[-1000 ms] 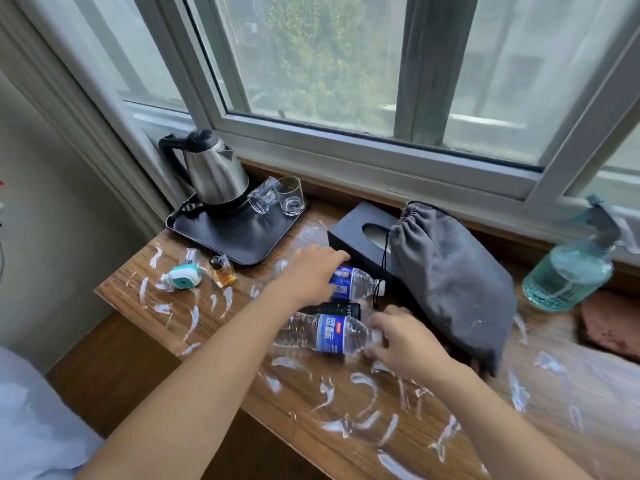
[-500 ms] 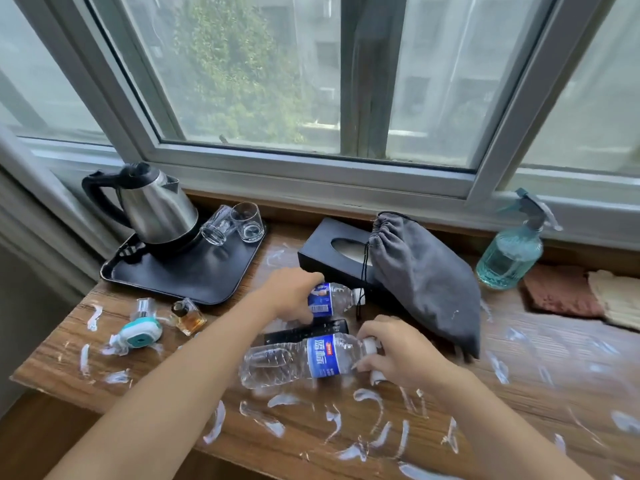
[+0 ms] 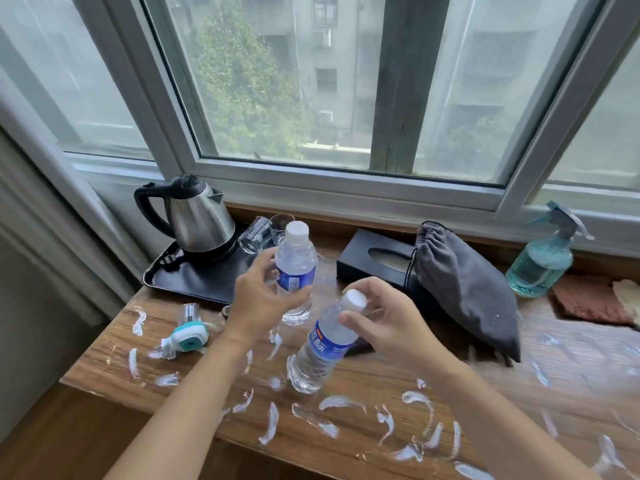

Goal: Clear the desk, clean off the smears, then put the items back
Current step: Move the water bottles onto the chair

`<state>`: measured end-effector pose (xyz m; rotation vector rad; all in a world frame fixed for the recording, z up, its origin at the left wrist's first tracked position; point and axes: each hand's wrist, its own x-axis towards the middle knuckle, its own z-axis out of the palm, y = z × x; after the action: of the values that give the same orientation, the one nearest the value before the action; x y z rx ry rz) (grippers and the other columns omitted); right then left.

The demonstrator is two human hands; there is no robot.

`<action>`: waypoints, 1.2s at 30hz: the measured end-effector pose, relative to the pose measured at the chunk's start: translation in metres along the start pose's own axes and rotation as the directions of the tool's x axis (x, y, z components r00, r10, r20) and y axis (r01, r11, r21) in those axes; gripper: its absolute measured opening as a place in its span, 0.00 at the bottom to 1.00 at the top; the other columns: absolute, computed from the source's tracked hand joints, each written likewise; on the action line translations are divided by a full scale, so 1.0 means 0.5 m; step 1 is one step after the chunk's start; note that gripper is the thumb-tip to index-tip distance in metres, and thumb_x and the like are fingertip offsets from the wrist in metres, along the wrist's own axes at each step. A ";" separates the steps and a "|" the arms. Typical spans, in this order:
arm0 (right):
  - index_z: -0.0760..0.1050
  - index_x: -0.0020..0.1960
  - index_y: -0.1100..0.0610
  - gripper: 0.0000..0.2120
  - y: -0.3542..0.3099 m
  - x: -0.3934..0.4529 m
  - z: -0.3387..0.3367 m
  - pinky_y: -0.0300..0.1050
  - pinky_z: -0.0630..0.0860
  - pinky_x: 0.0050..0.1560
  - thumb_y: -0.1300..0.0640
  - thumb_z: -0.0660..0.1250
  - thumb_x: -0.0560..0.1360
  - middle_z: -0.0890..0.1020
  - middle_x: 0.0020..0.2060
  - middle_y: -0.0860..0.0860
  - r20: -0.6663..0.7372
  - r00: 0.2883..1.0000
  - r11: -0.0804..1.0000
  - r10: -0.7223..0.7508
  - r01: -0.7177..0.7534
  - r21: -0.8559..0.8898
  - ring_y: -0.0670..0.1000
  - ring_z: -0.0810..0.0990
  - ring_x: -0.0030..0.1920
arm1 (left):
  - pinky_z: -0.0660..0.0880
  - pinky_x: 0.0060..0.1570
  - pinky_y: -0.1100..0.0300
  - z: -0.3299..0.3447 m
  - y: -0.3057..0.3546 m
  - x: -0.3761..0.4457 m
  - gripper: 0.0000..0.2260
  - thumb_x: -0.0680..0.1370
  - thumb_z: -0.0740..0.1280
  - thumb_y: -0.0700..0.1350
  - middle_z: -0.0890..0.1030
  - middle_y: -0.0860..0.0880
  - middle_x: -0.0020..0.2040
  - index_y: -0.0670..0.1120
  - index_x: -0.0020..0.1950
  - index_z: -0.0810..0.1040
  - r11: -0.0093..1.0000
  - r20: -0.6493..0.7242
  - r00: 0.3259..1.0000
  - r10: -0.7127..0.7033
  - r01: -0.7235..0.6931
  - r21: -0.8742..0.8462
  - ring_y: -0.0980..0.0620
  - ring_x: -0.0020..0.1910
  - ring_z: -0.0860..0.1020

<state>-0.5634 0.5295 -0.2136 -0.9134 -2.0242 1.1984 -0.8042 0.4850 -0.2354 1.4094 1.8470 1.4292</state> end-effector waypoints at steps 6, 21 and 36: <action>0.71 0.60 0.43 0.21 -0.020 -0.005 0.110 0.49 0.81 0.54 0.47 0.77 0.73 0.82 0.52 0.41 0.051 0.999 0.999 -0.002 0.000 0.034 0.46 0.81 0.54 | 0.80 0.50 0.63 -0.083 -0.013 -0.070 0.28 0.68 0.84 0.36 0.87 0.56 0.53 0.49 0.64 0.79 0.995 -0.101 0.994 -0.048 0.038 -0.092 0.56 0.54 0.86; 0.74 0.63 0.42 0.26 0.031 -0.054 0.233 0.54 0.81 0.53 0.48 0.79 0.69 0.84 0.52 0.38 -0.009 0.992 0.991 0.122 -0.123 -0.059 0.43 0.83 0.52 | 0.83 0.59 0.44 -0.143 -0.038 -0.151 0.31 0.67 0.85 0.42 0.86 0.56 0.57 0.56 0.67 0.78 0.987 -0.036 0.992 -0.119 0.114 -0.115 0.51 0.58 0.85; 0.69 0.59 0.43 0.28 0.021 -0.267 -0.017 0.36 0.78 0.47 0.52 0.83 0.67 0.80 0.51 0.36 -0.597 0.759 0.955 0.259 -0.295 0.039 0.40 0.81 0.53 | 0.82 0.62 0.50 0.127 0.129 -0.155 0.33 0.66 0.86 0.43 0.84 0.57 0.60 0.57 0.66 0.76 0.971 0.320 0.939 0.126 -0.051 -0.232 0.55 0.61 0.83</action>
<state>-0.4771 0.4304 -0.2400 -1.4519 -1.4421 0.8388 -0.6930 0.4442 -0.2220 1.5273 1.3858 1.2962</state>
